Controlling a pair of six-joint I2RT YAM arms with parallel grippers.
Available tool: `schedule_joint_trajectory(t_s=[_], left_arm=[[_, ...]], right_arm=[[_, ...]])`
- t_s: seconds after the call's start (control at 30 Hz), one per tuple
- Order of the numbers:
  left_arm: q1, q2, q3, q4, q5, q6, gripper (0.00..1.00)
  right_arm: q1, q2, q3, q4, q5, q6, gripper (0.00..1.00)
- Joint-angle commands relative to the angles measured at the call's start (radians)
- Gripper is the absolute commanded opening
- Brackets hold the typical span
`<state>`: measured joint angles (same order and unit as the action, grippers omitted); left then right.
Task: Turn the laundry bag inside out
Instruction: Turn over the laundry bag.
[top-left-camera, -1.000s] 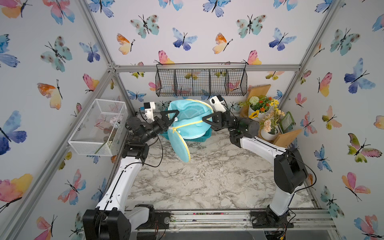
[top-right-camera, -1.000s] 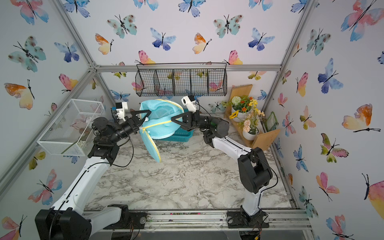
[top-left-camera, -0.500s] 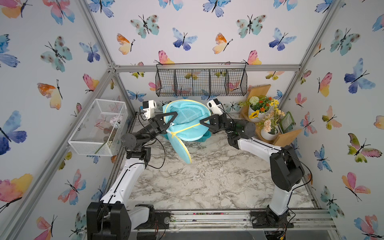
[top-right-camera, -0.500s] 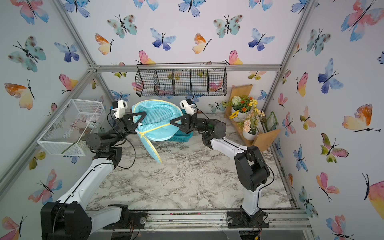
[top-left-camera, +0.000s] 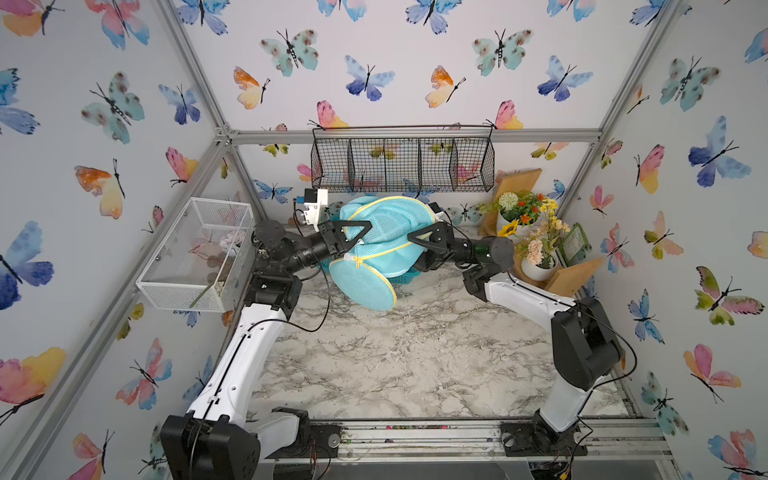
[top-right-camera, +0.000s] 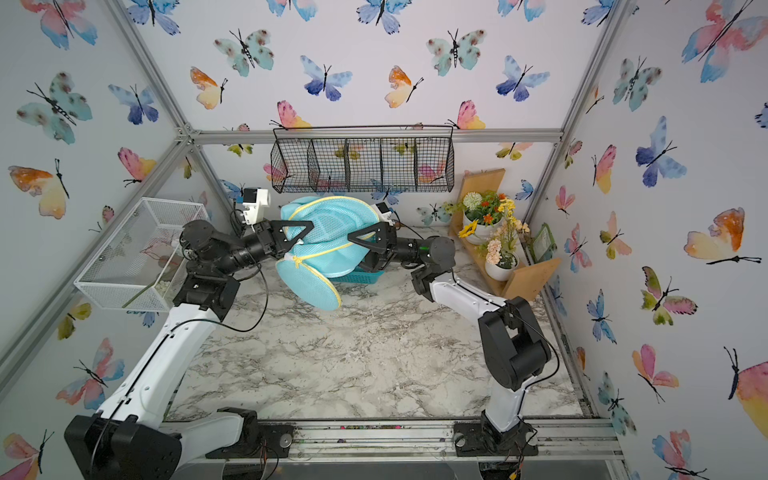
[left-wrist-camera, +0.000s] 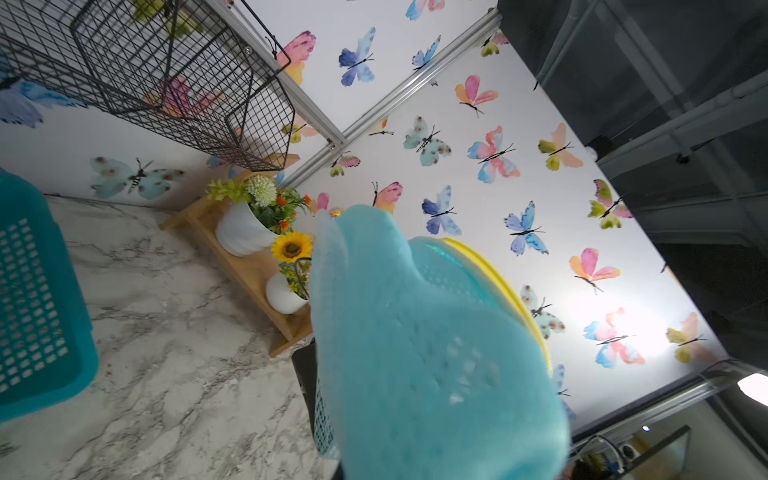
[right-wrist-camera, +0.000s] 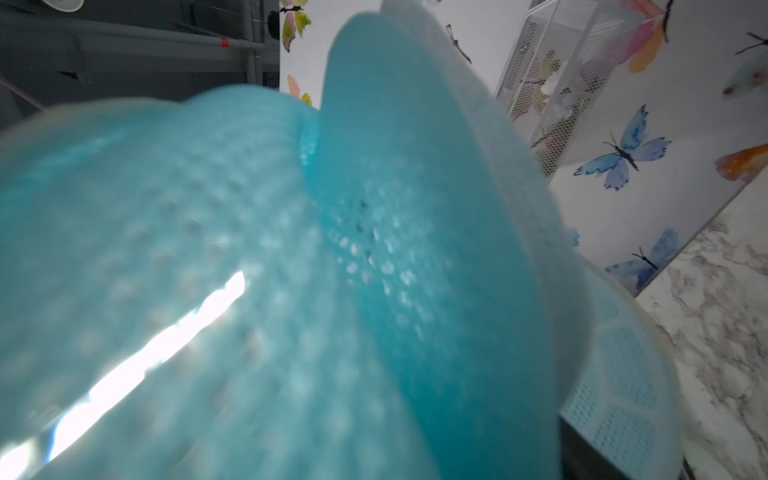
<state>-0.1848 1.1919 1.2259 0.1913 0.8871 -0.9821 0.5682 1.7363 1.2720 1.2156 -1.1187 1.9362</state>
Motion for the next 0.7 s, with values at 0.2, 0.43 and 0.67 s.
schedule_joint_trajectory(t_s=[0.2, 0.43, 0.67], left_arm=[[-0.315, -0.026, 0.137, -0.541, -0.837, 0.571, 0.00], [-0.523, 0.021, 0.206, -0.596, -1.169, 0.698, 0.00], [-0.579, 0.012, 0.216, -0.565, -1.307, 0.769, 0.00]], right_arm=[[-0.007, -0.029, 0.245, -0.925, 0.049, -0.497, 0.98], [-0.007, 0.058, 0.473, -1.429, 0.152, -0.725, 0.98], [-0.008, 0.030, 0.422, -1.546, 0.186, -0.802, 0.69]])
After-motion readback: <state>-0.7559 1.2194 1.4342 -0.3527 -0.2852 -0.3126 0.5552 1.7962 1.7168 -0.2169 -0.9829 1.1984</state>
